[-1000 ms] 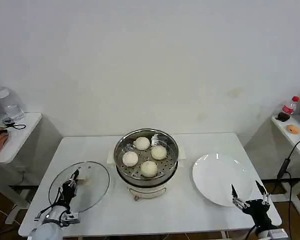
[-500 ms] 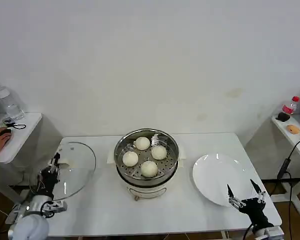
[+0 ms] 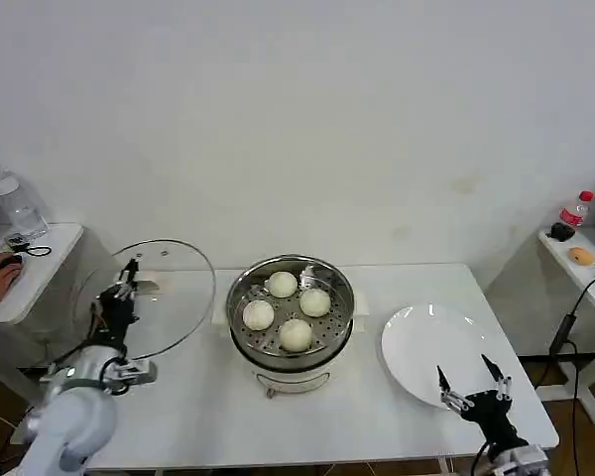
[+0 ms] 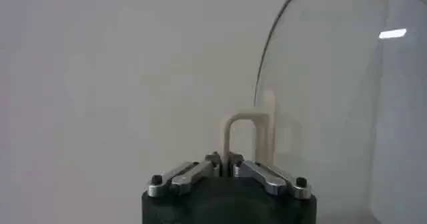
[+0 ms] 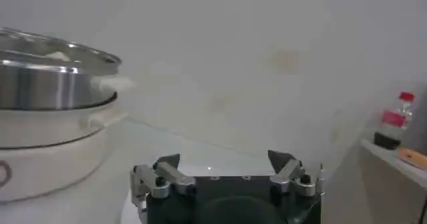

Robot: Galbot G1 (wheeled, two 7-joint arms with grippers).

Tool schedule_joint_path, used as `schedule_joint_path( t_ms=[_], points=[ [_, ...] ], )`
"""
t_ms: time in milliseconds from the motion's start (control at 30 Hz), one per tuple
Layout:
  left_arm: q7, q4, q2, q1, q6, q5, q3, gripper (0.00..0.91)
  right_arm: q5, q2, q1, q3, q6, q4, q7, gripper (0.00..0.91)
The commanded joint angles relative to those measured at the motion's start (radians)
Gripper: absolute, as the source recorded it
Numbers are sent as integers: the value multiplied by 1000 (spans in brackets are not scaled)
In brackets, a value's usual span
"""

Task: Take steamed baozi put them in steamer then cover it.

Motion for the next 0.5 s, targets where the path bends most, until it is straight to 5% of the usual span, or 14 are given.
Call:
schedule_joint_path(
  t_ms=[33, 233, 500],
  points=[
    [249, -30, -133, -247, 180, 249, 301, 0, -33, 17, 4, -23, 6, -9, -1, 907],
    [314, 28, -324, -289, 185, 429, 351, 0, -42, 22, 5, -32, 6, -12, 0, 907],
    [312, 98, -487, -289, 181, 567, 414, 0, -55, 26, 7, -50, 13, -27, 1, 907]
  ],
)
